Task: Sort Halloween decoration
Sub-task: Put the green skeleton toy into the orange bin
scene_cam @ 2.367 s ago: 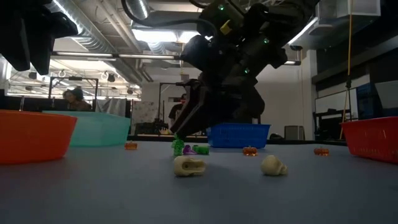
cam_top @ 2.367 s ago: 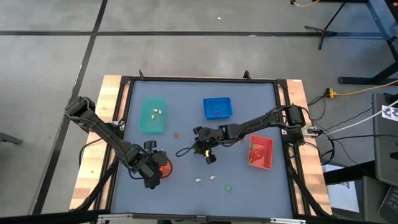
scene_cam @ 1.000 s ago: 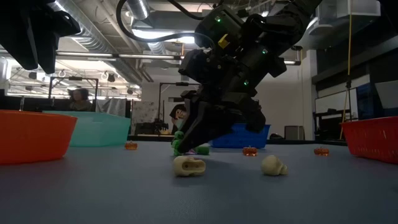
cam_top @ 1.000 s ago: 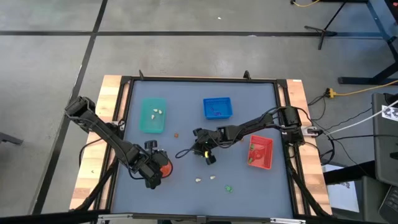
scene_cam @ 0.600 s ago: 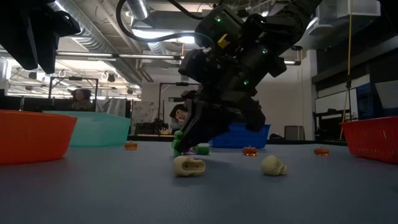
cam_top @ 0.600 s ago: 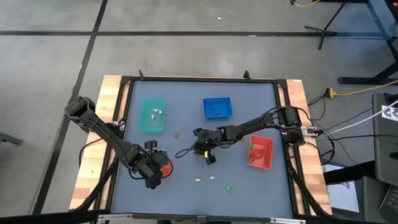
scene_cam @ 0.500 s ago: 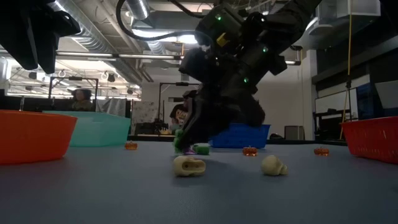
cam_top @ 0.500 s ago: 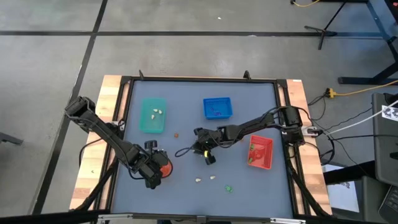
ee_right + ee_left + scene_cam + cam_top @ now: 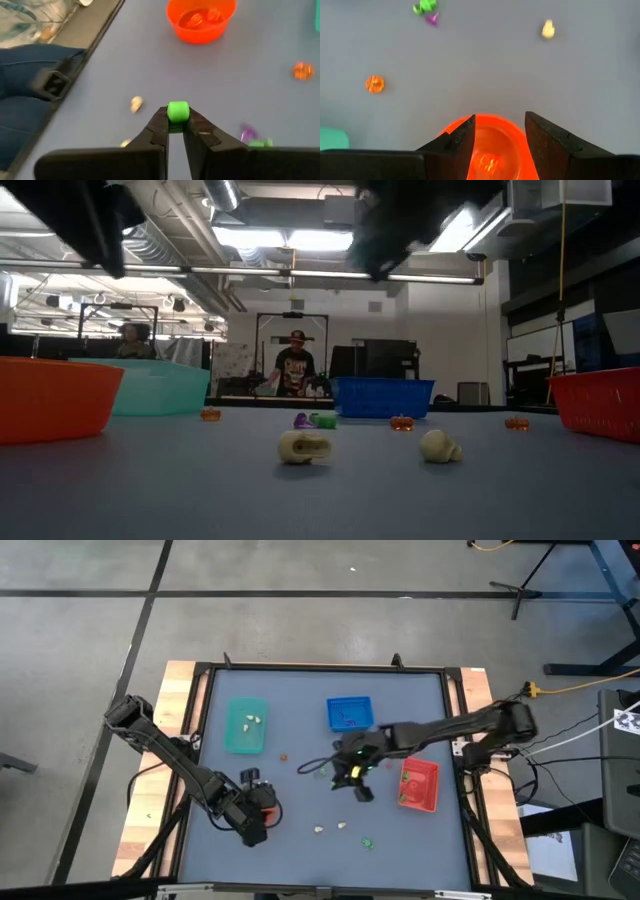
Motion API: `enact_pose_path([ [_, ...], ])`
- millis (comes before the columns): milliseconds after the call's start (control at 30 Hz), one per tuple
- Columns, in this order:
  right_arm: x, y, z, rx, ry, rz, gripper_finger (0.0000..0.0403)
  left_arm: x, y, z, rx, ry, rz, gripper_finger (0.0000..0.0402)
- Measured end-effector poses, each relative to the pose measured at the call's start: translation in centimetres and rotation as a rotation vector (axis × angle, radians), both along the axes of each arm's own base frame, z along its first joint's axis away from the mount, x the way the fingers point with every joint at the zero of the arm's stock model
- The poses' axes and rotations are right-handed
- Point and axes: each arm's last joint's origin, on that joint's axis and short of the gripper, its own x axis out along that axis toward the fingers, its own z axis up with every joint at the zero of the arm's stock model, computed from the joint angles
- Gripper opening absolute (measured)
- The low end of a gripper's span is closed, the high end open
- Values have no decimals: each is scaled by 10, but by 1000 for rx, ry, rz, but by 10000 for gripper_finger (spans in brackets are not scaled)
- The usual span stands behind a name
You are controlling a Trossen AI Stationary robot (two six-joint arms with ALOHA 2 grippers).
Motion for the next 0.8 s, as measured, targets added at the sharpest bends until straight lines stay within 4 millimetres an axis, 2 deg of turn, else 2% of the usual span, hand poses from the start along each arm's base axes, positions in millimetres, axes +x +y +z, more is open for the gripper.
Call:
enact_pose_path([
  [133, -35, -3, 25, 33, 123, -22, 35, 4, -2, 2, 1, -58, 12, 156],
  [200, -55, -5, 32, 45, 227, -44, 34, 5, -2, 3, 4, -84, 16, 156],
  [333, -90, -3, 37, 53, 471, -105, 34, 8, -3, 5, 17, -125, 32, 156],
  [433, -110, 5, 36, 7, 634, -143, 36, 9, -3, 6, 27, -160, 47, 156],
  [600, -131, 25, 32, -117, 794, -180, 37, 15, -5, 11, 22, -255, 80, 156],
  [800, -140, 43, 31, -272, 754, -196, 37, 22, -9, 17, -18, -364, 112, 156],
])
